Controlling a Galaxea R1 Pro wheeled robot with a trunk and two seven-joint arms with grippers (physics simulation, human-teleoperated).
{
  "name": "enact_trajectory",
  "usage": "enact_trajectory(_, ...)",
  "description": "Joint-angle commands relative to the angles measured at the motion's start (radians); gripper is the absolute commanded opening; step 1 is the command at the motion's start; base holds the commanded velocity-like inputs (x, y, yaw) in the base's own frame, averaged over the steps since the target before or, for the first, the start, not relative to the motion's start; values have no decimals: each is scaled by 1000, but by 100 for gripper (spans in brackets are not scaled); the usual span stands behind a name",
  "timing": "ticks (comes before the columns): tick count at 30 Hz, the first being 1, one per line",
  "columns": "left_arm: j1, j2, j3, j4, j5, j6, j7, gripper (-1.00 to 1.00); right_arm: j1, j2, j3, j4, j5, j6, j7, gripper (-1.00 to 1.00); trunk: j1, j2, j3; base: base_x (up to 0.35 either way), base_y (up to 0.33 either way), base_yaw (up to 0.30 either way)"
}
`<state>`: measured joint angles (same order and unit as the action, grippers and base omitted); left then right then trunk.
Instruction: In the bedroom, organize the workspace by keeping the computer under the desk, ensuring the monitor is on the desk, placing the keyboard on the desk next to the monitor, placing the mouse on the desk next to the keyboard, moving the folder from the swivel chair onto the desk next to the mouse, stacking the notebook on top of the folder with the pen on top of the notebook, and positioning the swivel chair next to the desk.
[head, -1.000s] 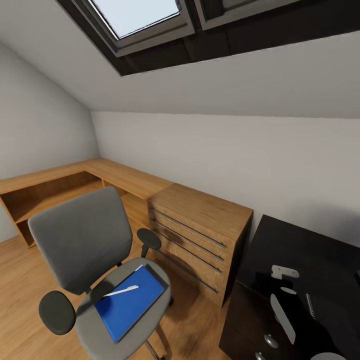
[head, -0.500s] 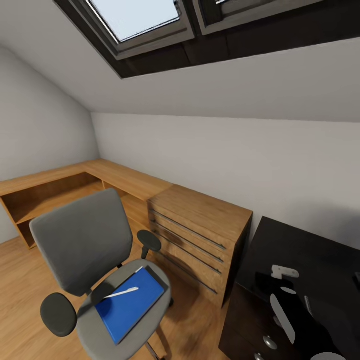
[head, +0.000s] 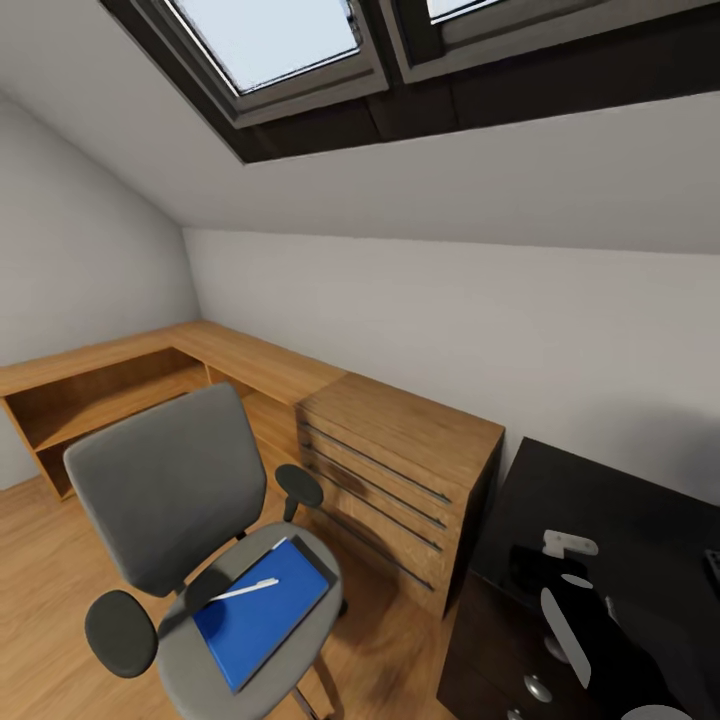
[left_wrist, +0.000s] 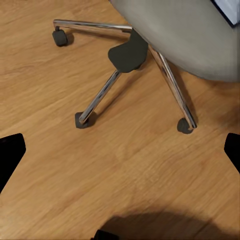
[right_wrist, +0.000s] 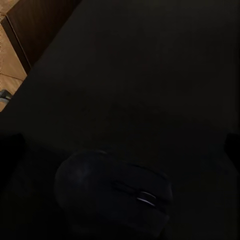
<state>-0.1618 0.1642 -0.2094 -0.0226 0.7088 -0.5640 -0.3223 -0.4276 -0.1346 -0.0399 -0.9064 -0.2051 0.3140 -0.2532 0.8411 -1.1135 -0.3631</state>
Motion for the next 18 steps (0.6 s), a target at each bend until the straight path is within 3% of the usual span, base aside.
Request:
enact_trajectory(1,-1,0,-7,1,11,-2,-6,100,0,0,2,-2,-10,4,-6,100,-4,6,2,0,0,0)
enact_trajectory(18,-1,0,-7,1,12,-1,-5,100,0,0,3,-7,-11,4,-6,100,-69,125,55,0,0,0)
